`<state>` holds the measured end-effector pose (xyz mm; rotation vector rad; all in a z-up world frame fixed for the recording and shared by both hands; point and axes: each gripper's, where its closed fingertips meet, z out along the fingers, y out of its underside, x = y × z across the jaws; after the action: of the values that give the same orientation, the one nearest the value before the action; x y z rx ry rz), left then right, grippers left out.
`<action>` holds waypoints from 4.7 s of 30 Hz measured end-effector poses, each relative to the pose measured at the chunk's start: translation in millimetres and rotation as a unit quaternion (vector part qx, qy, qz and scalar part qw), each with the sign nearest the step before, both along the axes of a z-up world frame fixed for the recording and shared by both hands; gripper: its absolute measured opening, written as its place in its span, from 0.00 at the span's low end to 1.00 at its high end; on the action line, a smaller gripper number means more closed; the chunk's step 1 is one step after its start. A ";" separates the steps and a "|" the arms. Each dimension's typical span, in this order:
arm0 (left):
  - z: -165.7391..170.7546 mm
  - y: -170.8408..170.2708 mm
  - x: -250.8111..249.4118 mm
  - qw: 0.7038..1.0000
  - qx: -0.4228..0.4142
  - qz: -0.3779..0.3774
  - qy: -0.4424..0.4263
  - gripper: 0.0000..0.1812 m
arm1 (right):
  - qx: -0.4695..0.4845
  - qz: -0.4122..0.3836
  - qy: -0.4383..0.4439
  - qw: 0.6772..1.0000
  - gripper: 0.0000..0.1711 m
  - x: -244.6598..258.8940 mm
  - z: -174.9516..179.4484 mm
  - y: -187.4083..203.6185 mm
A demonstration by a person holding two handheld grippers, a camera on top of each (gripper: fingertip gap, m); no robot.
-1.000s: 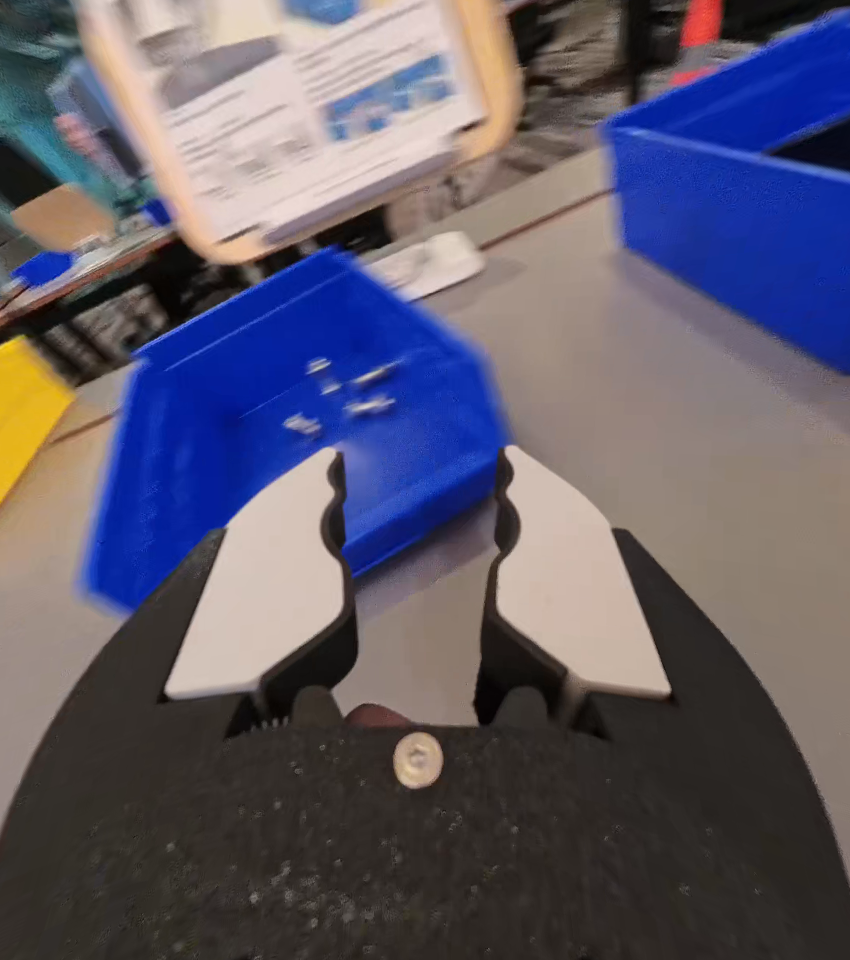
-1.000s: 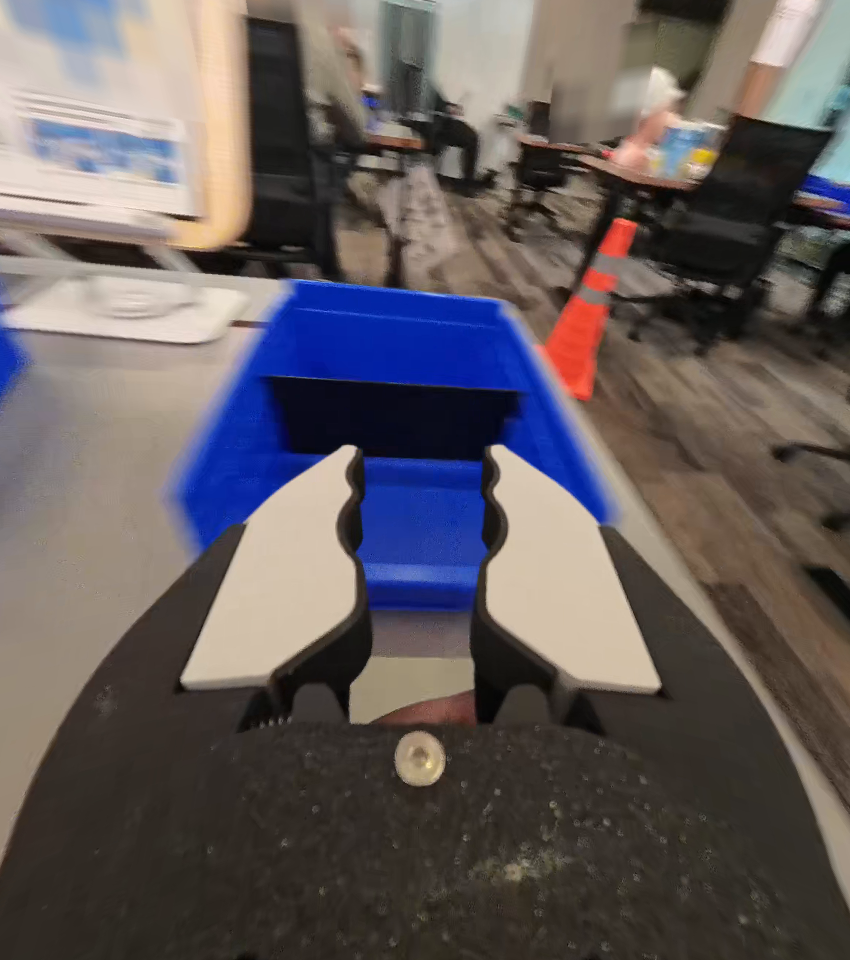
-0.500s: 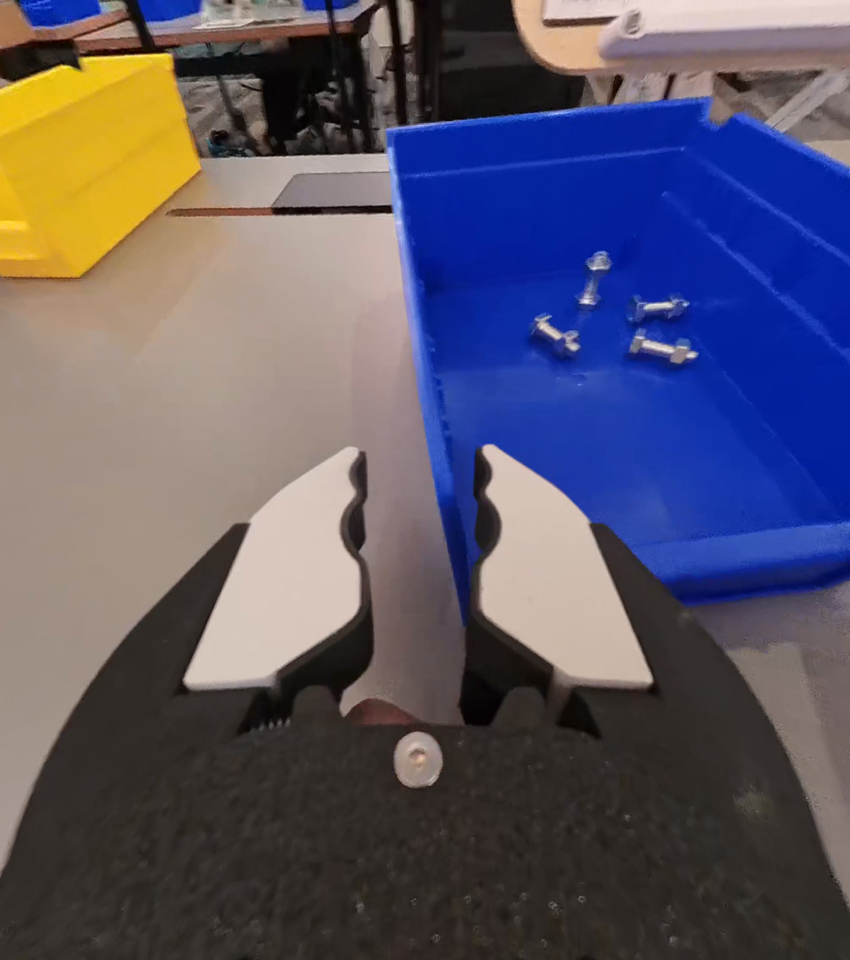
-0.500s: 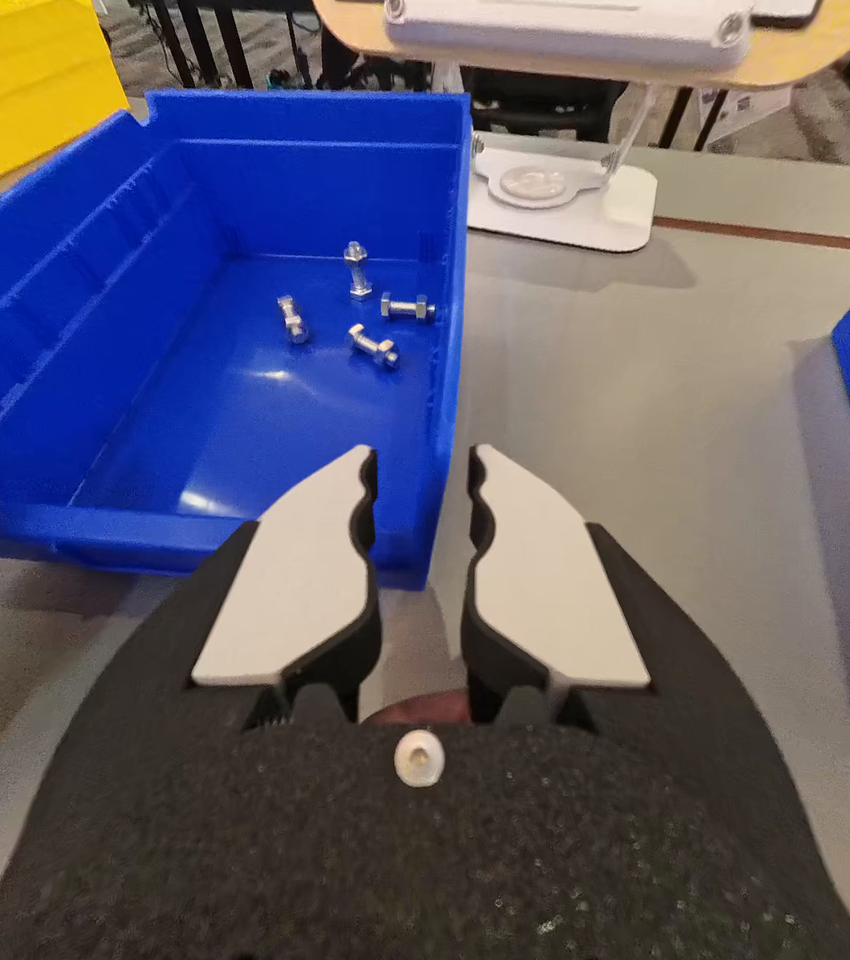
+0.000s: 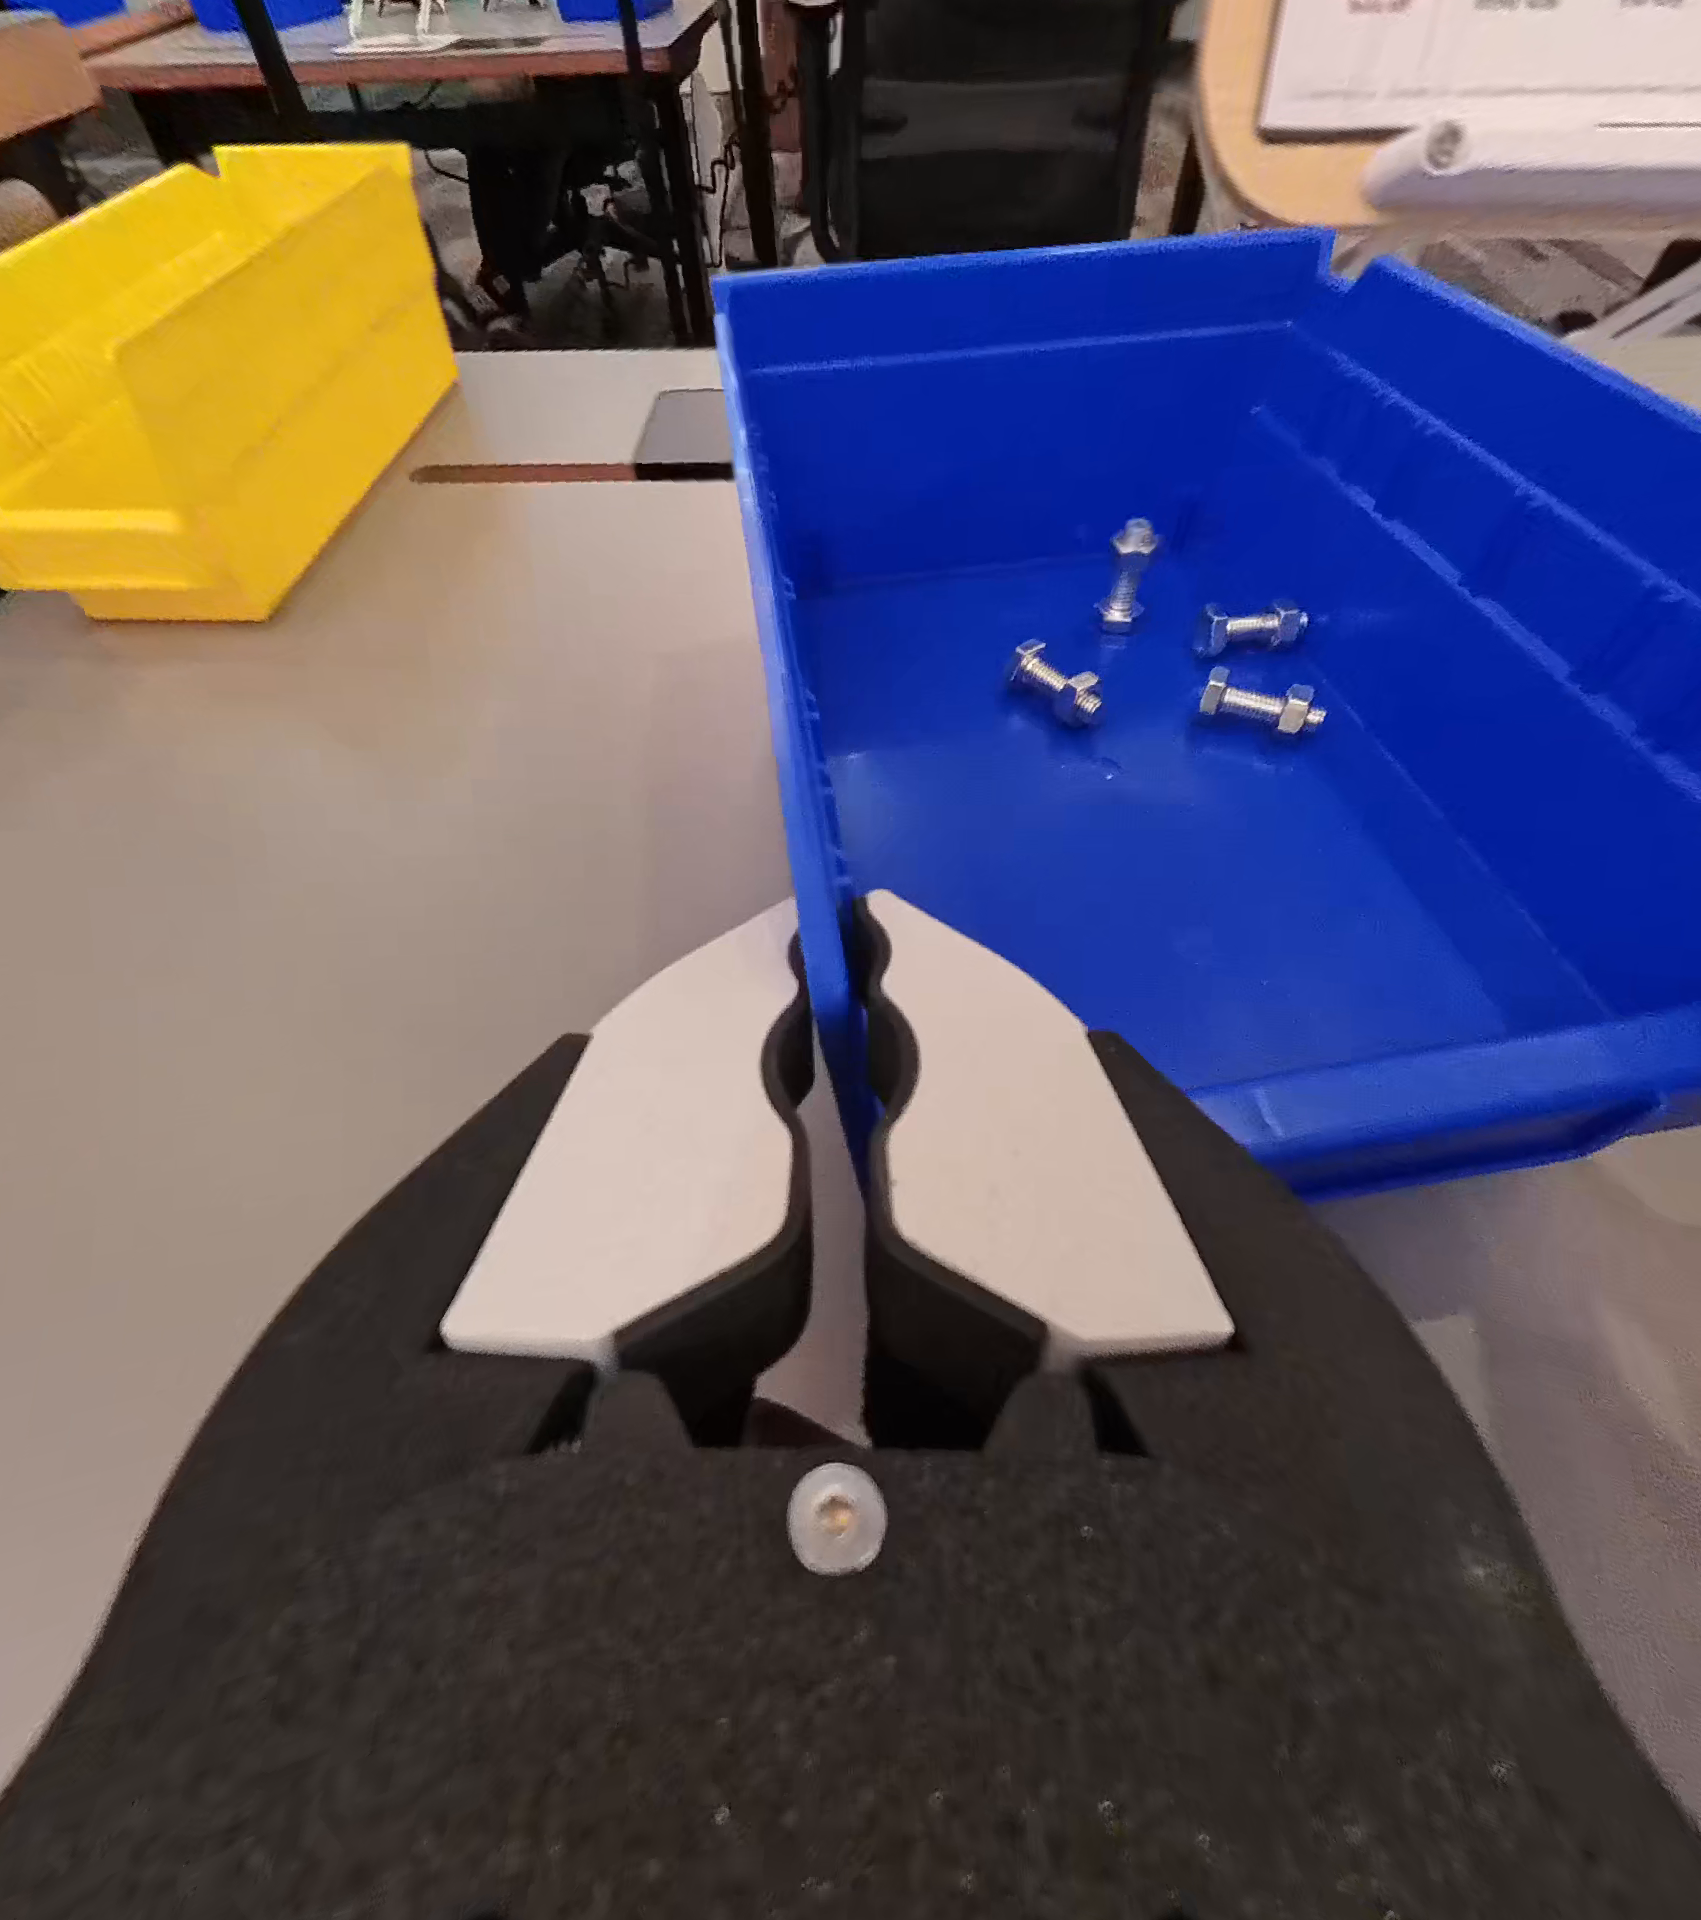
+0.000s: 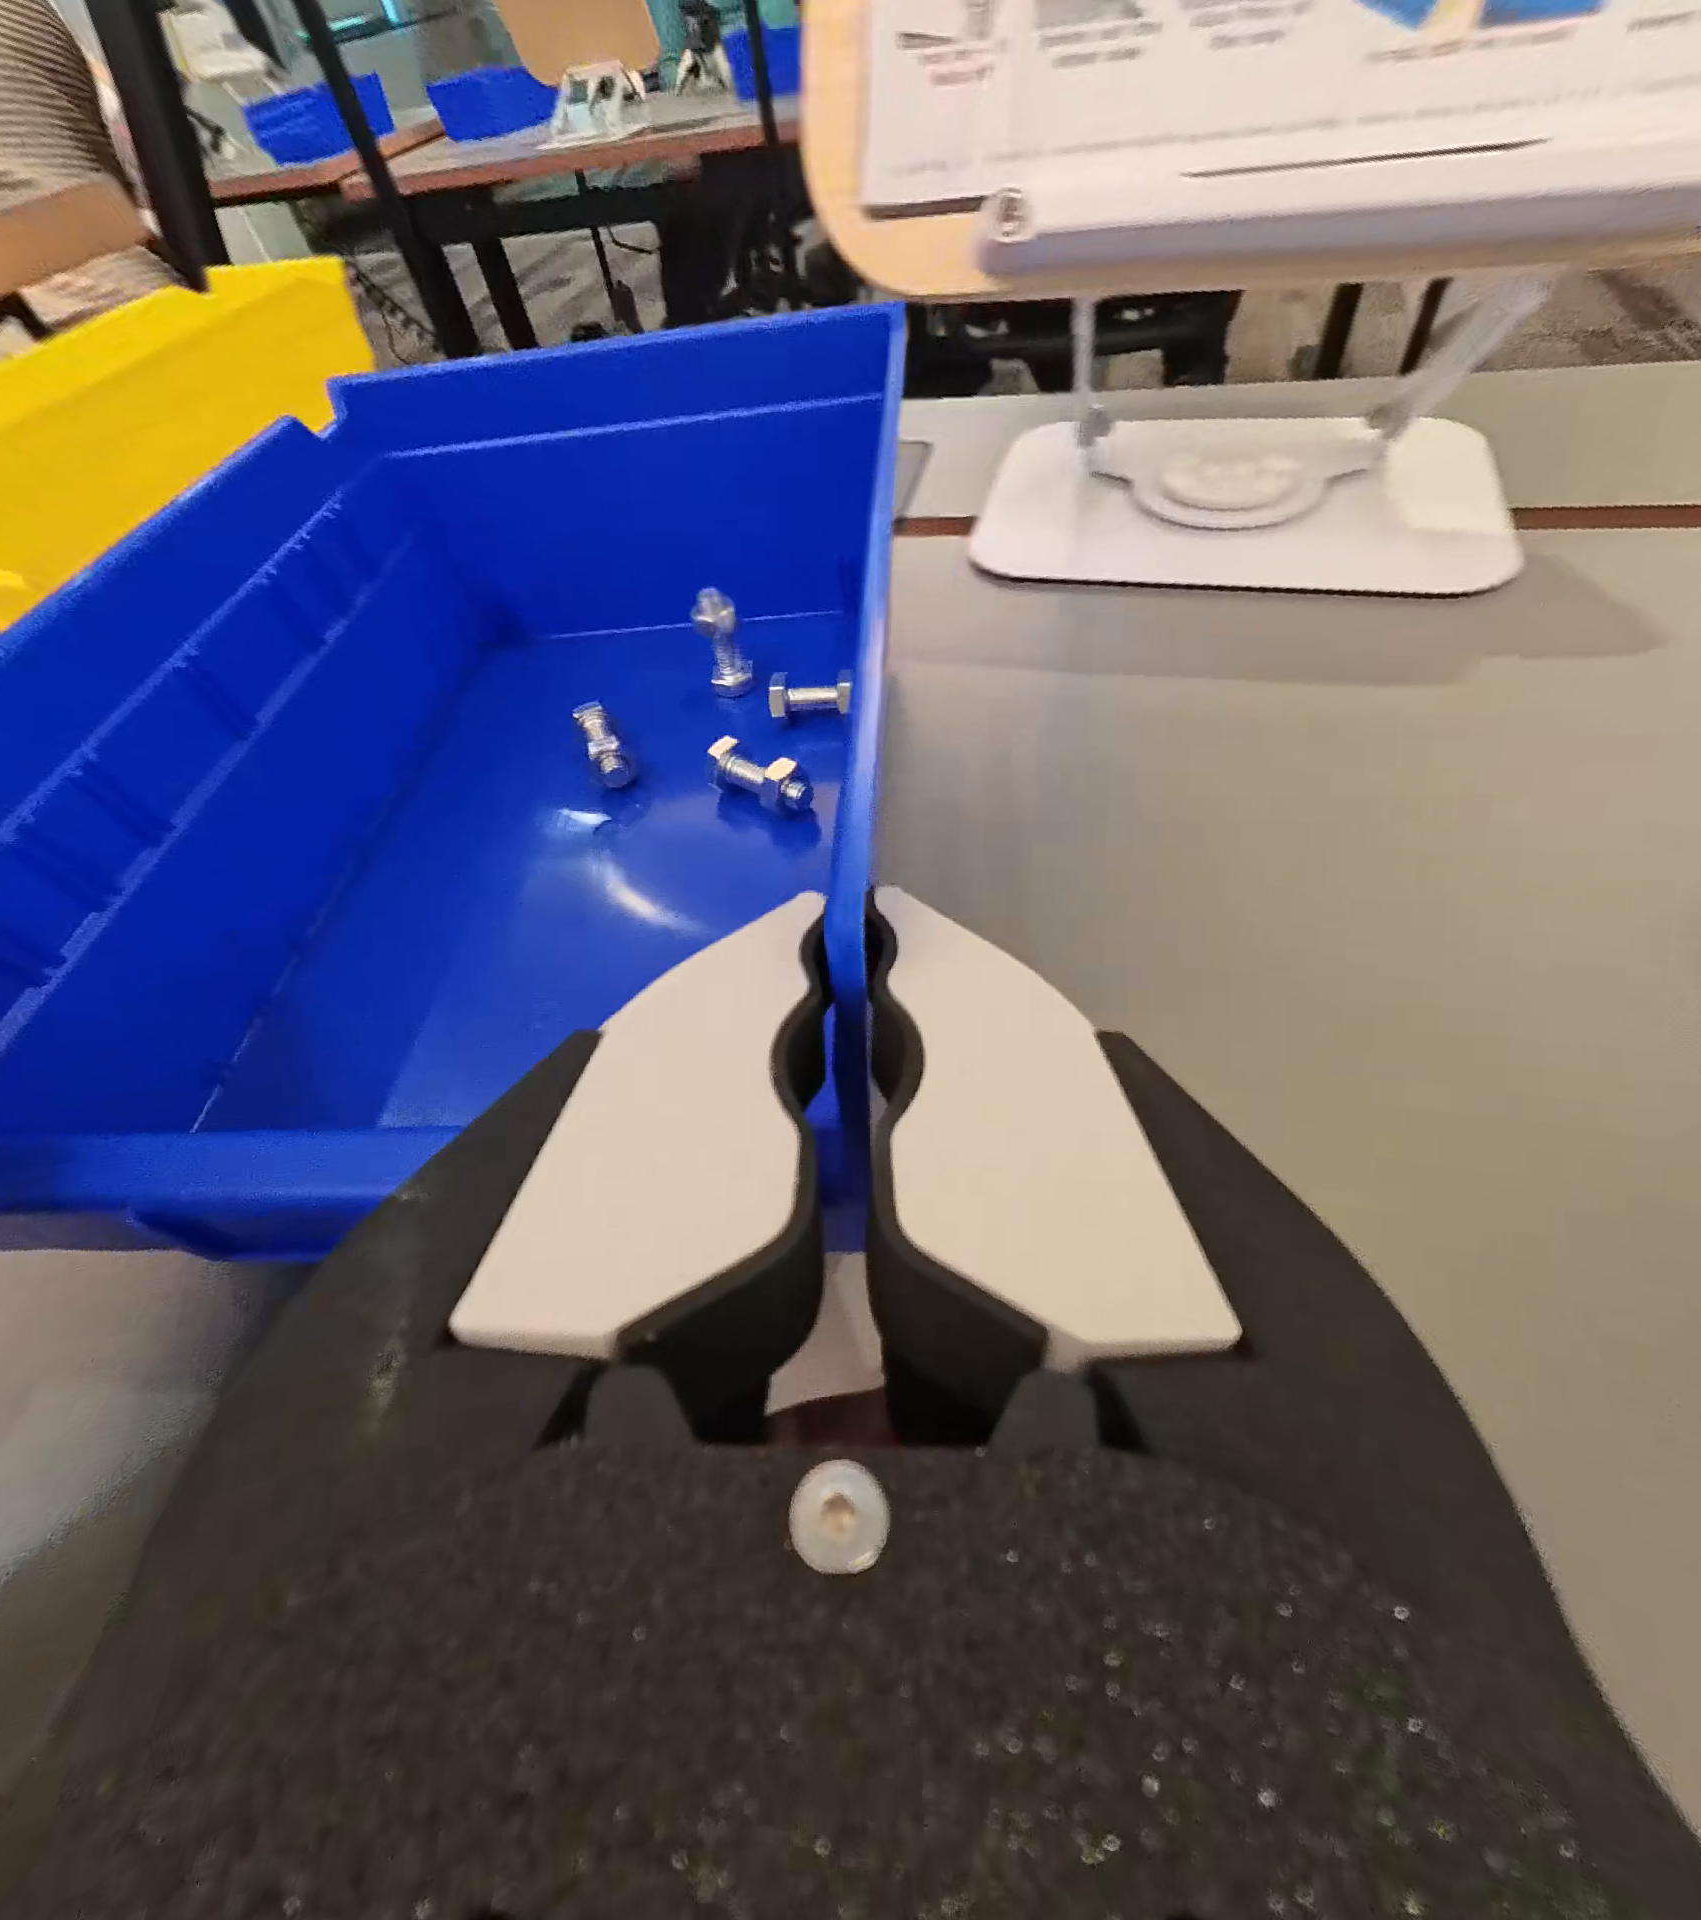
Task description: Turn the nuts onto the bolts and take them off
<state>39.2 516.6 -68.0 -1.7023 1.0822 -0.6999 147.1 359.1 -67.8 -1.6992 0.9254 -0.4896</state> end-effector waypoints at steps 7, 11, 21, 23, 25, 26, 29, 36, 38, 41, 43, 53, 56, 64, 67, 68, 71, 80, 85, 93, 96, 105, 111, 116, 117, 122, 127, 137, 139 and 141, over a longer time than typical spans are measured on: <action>0.1 97.2 -30.4 0.999 0.024 -0.036 0.024 0.02 | 0.038 -0.012 0.039 0.998 0.02 -42.8 -10.6 90.5; -5.1 131.4 -42.9 0.997 0.044 -0.057 0.028 0.02 | 0.023 -0.027 0.027 0.999 0.02 -61.2 -19.9 119.5; -14.1 150.9 -49.7 0.997 0.026 -0.072 -0.013 0.03 | 0.023 -0.054 -0.001 0.998 0.02 -72.7 -18.7 131.9; -10.1 154.6 -57.6 0.998 0.035 -0.039 -0.035 0.16 | 0.029 -0.029 -0.025 0.999 0.09 -72.9 -10.8 125.0; -2.0 153.7 -69.2 0.998 0.034 -0.011 -0.054 0.27 | 0.034 0.005 -0.045 0.998 0.22 -75.5 -0.8 109.1; 4.7 150.7 -75.8 0.997 0.032 0.003 -0.066 0.31 | 0.046 0.032 -0.058 0.997 0.23 -79.8 7.5 99.1; 36.2 119.9 -88.4 0.992 0.027 0.018 -0.123 0.35 | 0.097 0.114 -0.117 0.982 0.21 -96.2 40.8 57.5; 66.9 -41.5 -46.1 0.979 0.047 -0.076 -0.182 0.39 | 0.088 0.111 -0.161 0.977 0.25 -53.2 73.6 -64.9; 60.0 -79.8 -30.0 0.977 0.051 -0.098 -0.185 0.37 | 0.061 0.089 -0.166 0.980 0.26 -29.1 65.4 -105.5; 36.1 -118.4 -3.1 0.979 0.038 -0.127 -0.155 0.35 | 0.042 0.049 -0.130 0.989 0.28 6.6 38.7 -160.8; 22.9 -133.0 11.1 0.979 0.034 -0.141 -0.143 0.35 | 0.041 0.030 -0.099 0.994 0.31 24.2 23.3 -188.4; 9.5 -127.6 21.7 0.989 0.033 -0.085 -0.119 0.33 | -0.003 -0.145 -0.133 0.980 0.23 72.3 18.5 -292.9; 7.8 -123.2 21.7 0.990 0.025 -0.083 -0.112 0.33 | -0.020 -0.128 -0.156 0.979 0.25 65.3 26.2 -289.0; 2.2 -88.9 13.1 0.994 0.000 -0.044 -0.101 0.33 | -0.057 -0.159 -0.059 0.984 0.18 96.0 -14.6 -304.5; 1.1 -83.0 10.4 0.994 -0.008 -0.040 -0.098 0.33 | -0.065 -0.153 -0.058 0.984 0.20 105.5 -13.7 -300.4; 1.3 -81.0 9.0 0.994 -0.005 -0.038 -0.097 0.33 | -0.072 -0.154 -0.059 0.984 0.21 106.7 -12.6 -300.3; 1.6 -74.2 4.1 0.995 0.004 -0.032 -0.093 0.33 | -0.079 -0.151 -0.098 0.981 0.24 96.3 8.5 -297.0; -1.8 -60.6 -6.4 0.995 -0.017 -0.026 -0.096 0.33 | 0.015 0.090 -0.082 0.992 0.25 4.1 8.0 -172.0; -0.5 -63.9 -6.8 0.994 -0.020 -0.038 -0.105 0.33 | 0.044 0.111 -0.032 0.992 0.25 3.2 -4.6 -160.5; 23.9 -51.7 -6.8 0.994 0.013 -0.081 -0.068 0.35 | 0.044 0.105 -0.017 0.993 0.24 11.8 -11.9 -168.1; 50.2 -1.5 -0.9 0.993 0.088 -0.083 0.001 0.35 | 0.051 0.119 -0.008 0.992 0.23 11.9 -12.5 -166.3; -8.0 90.5 78.9 0.959 0.012 -0.163 0.230 0.35 | 0.066 0.125 -0.005 0.990 0.22 19.2 -10.6 -169.7; -47.1 57.3 99.0 0.851 0.151 -0.381 0.330 0.30 | 0.051 0.121 -0.009 0.991 0.22 23.6 -12.3 -176.9; -65.9 61.3 101.7 0.732 0.238 -0.495 0.403 0.31 | 0.033 0.116 -0.012 0.993 0.22 29.7 -14.6 -183.0; -67.8 63.2 101.9 0.708 0.249 -0.514 0.415 0.31 | 0.029 0.111 -0.014 0.993 0.22 30.9 -14.8 -184.5; -81.2 63.6 97.8 0.609 0.266 -0.586 0.464 0.30 | 0.021 0.074 -0.015 0.997 0.22 34.4 -16.4 -193.0; -84.3 72.8 101.8 0.560 0.267 -0.616 0.486 0.30 | 0.040 0.026 -0.004 0.999 0.22 39.7 -16.2 -203.1; -90.2 66.6 101.9 0.499 0.242 -0.681 0.478 0.13 | 0.038 0.011 0.027 0.999 0.22 44.0 -23.7 -197.7; -90.1 67.2 100.5 0.499 0.239 -0.679 0.483 0.11 | 0.037 0.018 0.030 0.999 0.22 43.0 -24.5 -193.2; -90.0 68.7 98.3 0.502 0.240 -0.670 0.491 0.11 | 0.036 0.025 0.032 0.999 0.22 41.6 -24.9 -188.9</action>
<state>137.4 585.3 -158.0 -0.2465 3.1327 -0.0569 188.7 170.3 -92.7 -1.6762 0.9334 -0.3669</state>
